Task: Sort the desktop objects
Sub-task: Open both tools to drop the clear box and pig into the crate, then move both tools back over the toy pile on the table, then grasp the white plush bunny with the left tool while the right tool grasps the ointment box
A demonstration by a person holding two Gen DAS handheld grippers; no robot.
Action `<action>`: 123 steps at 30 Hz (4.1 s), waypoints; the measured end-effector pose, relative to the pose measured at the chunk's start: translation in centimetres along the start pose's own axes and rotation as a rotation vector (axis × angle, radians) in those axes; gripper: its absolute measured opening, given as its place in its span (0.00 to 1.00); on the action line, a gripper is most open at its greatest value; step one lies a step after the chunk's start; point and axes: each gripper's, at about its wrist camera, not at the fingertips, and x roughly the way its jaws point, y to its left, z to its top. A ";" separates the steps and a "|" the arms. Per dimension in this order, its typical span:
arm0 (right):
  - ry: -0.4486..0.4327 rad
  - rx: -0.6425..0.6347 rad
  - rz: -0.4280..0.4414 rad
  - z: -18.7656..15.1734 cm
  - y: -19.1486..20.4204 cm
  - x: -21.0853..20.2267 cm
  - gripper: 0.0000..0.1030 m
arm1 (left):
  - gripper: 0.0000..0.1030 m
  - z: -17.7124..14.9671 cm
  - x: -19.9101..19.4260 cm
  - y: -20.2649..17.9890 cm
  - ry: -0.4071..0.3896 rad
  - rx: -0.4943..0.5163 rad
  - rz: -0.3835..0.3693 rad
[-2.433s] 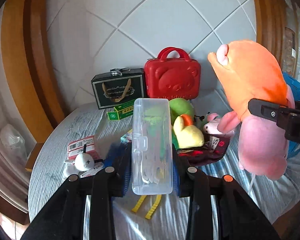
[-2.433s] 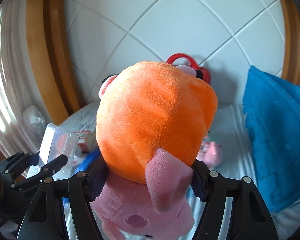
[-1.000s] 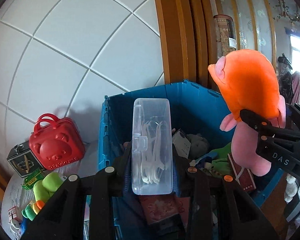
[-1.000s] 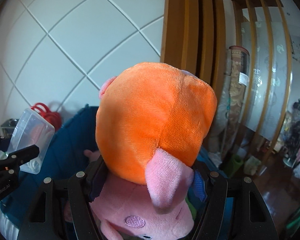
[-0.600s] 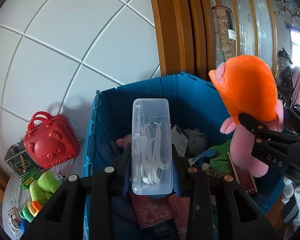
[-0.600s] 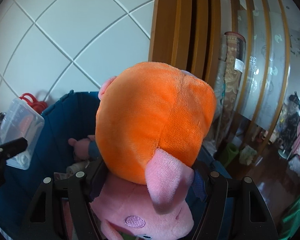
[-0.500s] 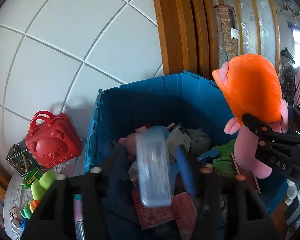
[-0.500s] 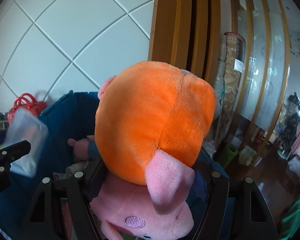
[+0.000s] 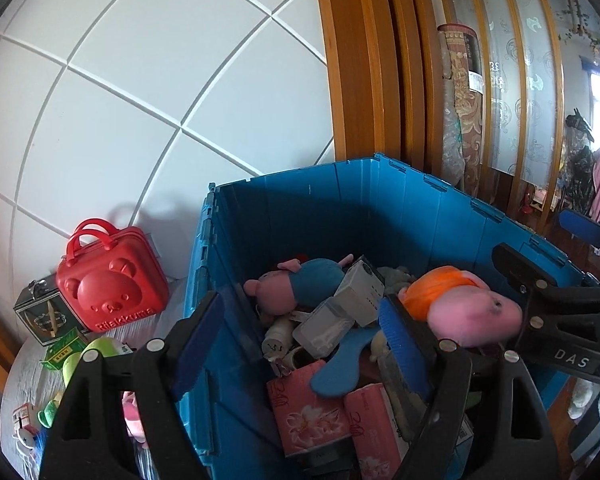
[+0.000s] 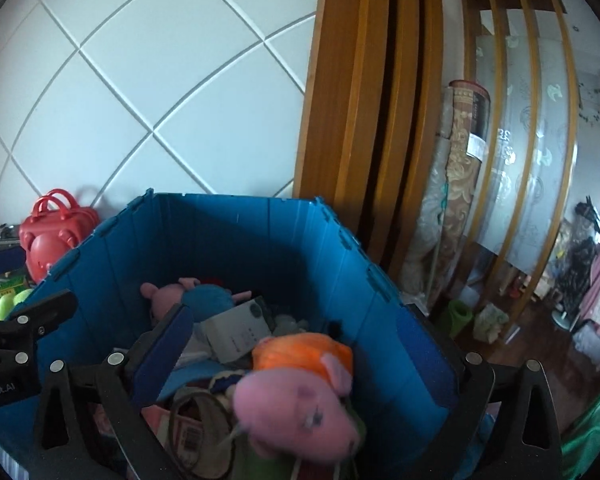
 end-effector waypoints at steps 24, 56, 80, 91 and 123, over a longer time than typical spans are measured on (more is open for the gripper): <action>-0.099 -0.047 0.324 -1.1 12.2 -7.1 1.00 | 0.88 -8.8 -8.7 13.3 -0.040 -0.250 0.259; 0.252 -0.294 0.640 -8.4 53.4 -7.1 1.00 | 0.88 -37.4 -17.2 55.3 0.346 -0.632 0.647; 0.434 -0.452 0.666 -12.3 71.4 -1.1 1.00 | 0.88 -44.5 -5.8 71.5 0.535 -0.620 0.554; 0.483 -0.511 0.713 -13.8 76.4 0.8 1.00 | 0.39 -47.0 -4.2 72.7 0.527 -0.696 0.484; 0.867 -0.556 0.773 -22.1 84.3 3.5 0.67 | 0.75 -50.1 -7.8 76.2 0.546 -0.723 0.567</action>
